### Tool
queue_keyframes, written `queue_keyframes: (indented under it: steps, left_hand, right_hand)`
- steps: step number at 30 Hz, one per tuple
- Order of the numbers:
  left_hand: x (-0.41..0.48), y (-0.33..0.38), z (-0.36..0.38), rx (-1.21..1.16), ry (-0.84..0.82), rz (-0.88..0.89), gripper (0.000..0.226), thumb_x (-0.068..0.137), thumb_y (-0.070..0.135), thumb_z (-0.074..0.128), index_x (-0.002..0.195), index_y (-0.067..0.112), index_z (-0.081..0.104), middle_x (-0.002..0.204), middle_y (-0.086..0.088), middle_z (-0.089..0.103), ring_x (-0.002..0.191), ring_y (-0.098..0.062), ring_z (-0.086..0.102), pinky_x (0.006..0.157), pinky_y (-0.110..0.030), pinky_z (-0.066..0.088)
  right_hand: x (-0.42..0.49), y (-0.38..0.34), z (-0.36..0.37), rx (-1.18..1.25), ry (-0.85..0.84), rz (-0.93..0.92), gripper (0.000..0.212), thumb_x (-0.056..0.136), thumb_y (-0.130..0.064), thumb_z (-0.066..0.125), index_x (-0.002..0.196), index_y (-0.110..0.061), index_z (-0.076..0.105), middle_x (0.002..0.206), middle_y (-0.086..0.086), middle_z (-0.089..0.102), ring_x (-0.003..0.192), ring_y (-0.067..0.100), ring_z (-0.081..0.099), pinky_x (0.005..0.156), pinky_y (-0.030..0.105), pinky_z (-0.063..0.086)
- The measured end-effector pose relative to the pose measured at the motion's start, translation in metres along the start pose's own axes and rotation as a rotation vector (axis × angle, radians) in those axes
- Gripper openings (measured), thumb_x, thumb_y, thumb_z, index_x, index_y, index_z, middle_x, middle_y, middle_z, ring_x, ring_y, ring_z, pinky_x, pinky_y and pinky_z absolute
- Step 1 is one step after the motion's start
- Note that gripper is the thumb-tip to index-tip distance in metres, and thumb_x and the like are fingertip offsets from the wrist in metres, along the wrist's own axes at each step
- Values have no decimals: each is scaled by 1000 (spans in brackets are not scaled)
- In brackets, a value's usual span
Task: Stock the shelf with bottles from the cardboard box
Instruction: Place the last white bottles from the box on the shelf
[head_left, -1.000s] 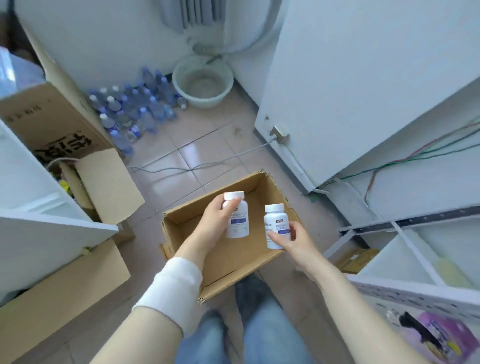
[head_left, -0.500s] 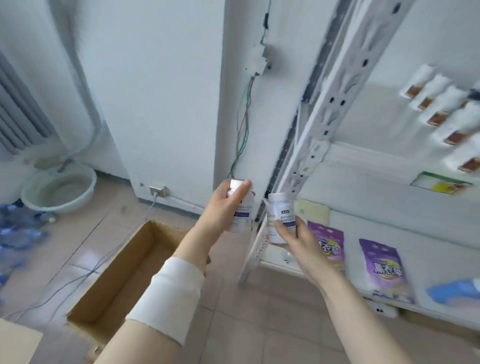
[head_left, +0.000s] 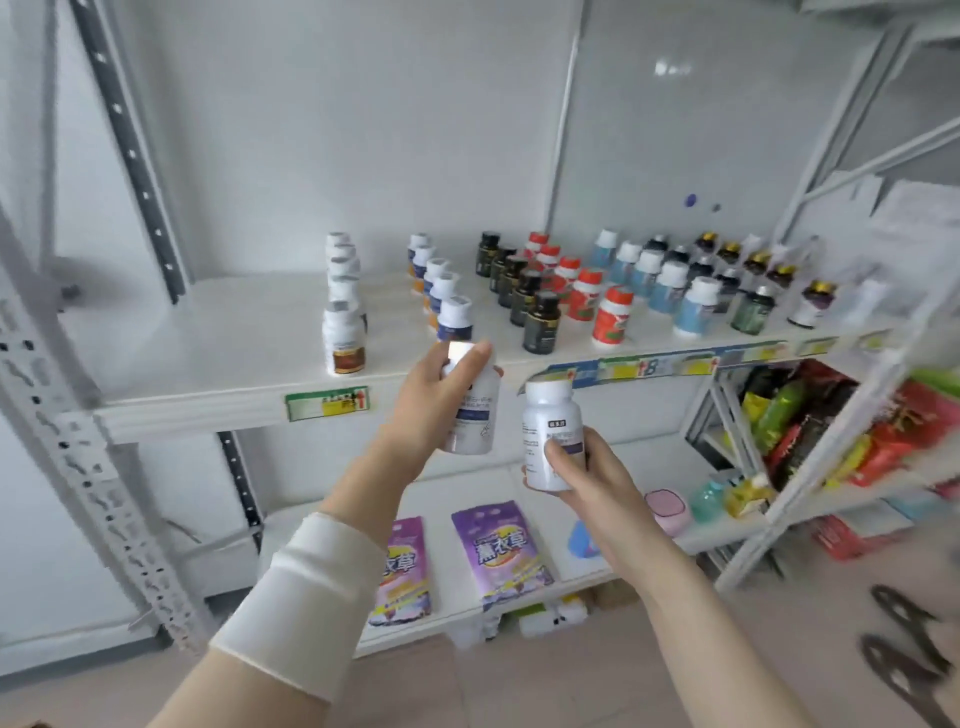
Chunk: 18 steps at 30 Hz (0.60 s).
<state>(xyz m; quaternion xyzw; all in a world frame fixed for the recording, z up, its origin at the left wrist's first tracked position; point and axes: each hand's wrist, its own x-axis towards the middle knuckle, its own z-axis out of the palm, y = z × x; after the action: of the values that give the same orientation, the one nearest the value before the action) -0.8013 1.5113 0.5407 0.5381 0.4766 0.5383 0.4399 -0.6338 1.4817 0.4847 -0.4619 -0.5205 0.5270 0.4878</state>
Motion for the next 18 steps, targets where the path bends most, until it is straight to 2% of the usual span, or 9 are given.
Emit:
queue_keyframes:
  steps: [2,4,6,8,10,12,15,18]
  left_hand:
    - [15,15,53,10,-32,33,30,93,35,52,92,6,59,79,0,64,69,-7,59,68,-18,47]
    - [28,29,103,-2,-94,51,26,94,36,52,88,12,57,76,2,62,65,-5,57,61,-14,47]
    - [44,37,149,-34,-151,46,22,93,37,52,89,17,58,82,1,64,71,-9,59,67,-23,50]
    - [60,41,193,-54,-199,25,22,92,40,53,93,18,58,90,-1,64,79,-14,60,80,-35,52]
    - [75,42,234,-53,-254,9,24,92,41,54,97,18,58,93,-2,64,83,-16,60,85,-39,51]
    - [94,41,272,-38,-301,38,24,91,41,55,95,17,60,88,-2,65,81,-17,60,83,-36,50]
    - [130,43,323,-1,-321,87,34,86,47,58,97,15,63,90,-5,65,80,-18,60,83,-35,49]
    - [174,45,371,17,-364,152,28,90,45,55,90,18,61,79,2,62,73,-14,57,74,-30,46]
  right_hand:
    - [4,-13,-51,16,51,-35,14,91,-22,55,104,-28,55,110,1,64,103,13,61,99,37,47]
    - [8,-23,-97,16,94,-56,13,91,-23,55,103,-27,55,108,-1,64,104,15,61,99,37,46]
    - [15,-30,-142,25,151,-65,15,90,-25,58,105,-26,55,110,0,64,110,20,60,99,37,46]
    - [23,-35,-186,55,207,-88,25,86,-29,61,110,-24,56,116,5,64,114,23,59,102,41,45]
    - [32,-39,-226,71,245,-110,23,87,-27,61,110,-26,58,118,4,63,113,21,59,104,44,43]
    - [44,-43,-264,65,277,-119,15,90,-23,58,104,-28,58,115,2,64,111,19,60,104,43,43]
    - [68,-54,-319,21,295,-142,16,90,-21,57,104,-28,58,114,2,64,111,19,60,105,43,43]
    - [101,-65,-375,1,331,-151,21,89,-20,57,107,-29,56,118,0,63,112,18,59,104,40,42]
